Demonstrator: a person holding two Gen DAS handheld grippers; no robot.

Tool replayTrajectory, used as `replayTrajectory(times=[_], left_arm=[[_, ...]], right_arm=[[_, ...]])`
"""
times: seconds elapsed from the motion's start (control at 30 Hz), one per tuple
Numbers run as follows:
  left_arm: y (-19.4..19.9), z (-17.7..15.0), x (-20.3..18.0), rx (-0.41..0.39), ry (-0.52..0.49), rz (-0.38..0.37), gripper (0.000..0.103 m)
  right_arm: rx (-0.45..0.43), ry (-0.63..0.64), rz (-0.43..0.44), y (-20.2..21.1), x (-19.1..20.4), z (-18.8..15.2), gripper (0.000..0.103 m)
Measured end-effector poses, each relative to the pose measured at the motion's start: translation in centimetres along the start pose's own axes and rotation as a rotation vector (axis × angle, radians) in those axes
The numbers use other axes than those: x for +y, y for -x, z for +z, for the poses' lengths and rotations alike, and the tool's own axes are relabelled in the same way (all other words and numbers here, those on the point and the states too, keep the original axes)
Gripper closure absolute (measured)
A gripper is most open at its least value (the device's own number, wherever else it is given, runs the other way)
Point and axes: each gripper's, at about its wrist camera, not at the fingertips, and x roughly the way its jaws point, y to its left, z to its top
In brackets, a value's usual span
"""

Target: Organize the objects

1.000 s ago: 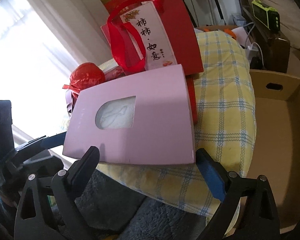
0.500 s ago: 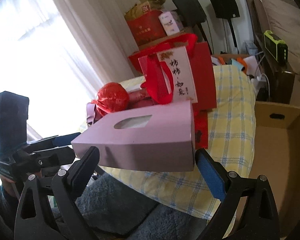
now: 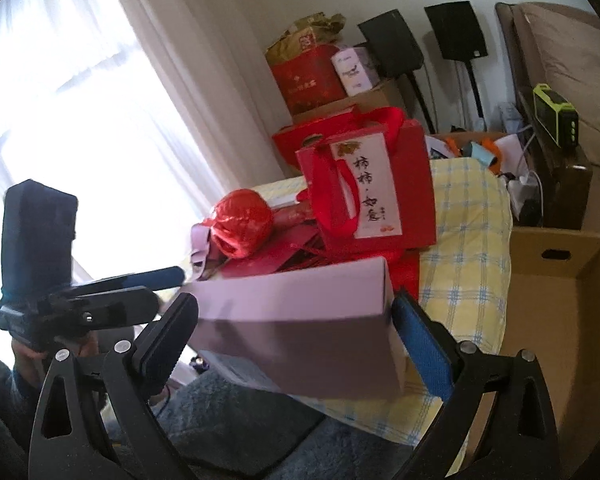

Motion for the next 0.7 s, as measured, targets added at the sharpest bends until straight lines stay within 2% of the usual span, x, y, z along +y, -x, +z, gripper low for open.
replayTrajectory(times=[0.1, 0.2, 0.3, 0.4, 0.57, 0.7], left_arm=[[-0.2, -0.2, -0.4, -0.005, -0.028, 0.027, 0.012], [0.1, -0.3, 0.1, -0.017, -0.014, 0.015, 0.01], [0.1, -0.2, 1.5, -0.014, 0.029, 0.05, 0.01], [0.7, -0.3, 3.6, -0.017, 0.111, 0.041, 0.01], [0.5, -0.9, 5.8, 0.006, 0.199, 0.028, 0.01], [-0.3, -1.6, 5.4, 0.041, 0.186, 0.019, 0.01]], right_arm=[[0.051, 0.006, -0.038, -1.5, -0.3, -0.9, 0.004], [0.054, 0.011, -0.044, -1.9, -0.3, -1.1, 0.004], [0.06, 0.01, -0.047, -1.8, -0.8, -1.3, 0.004], [0.052, -0.004, -0.055, -1.2, -1.6, -1.3, 0.004], [0.002, -0.085, 0.028, 0.2, -3.2, -0.7, 0.004], [-0.008, -0.156, 0.081, 0.7, -4.0, -0.3, 0.004]])
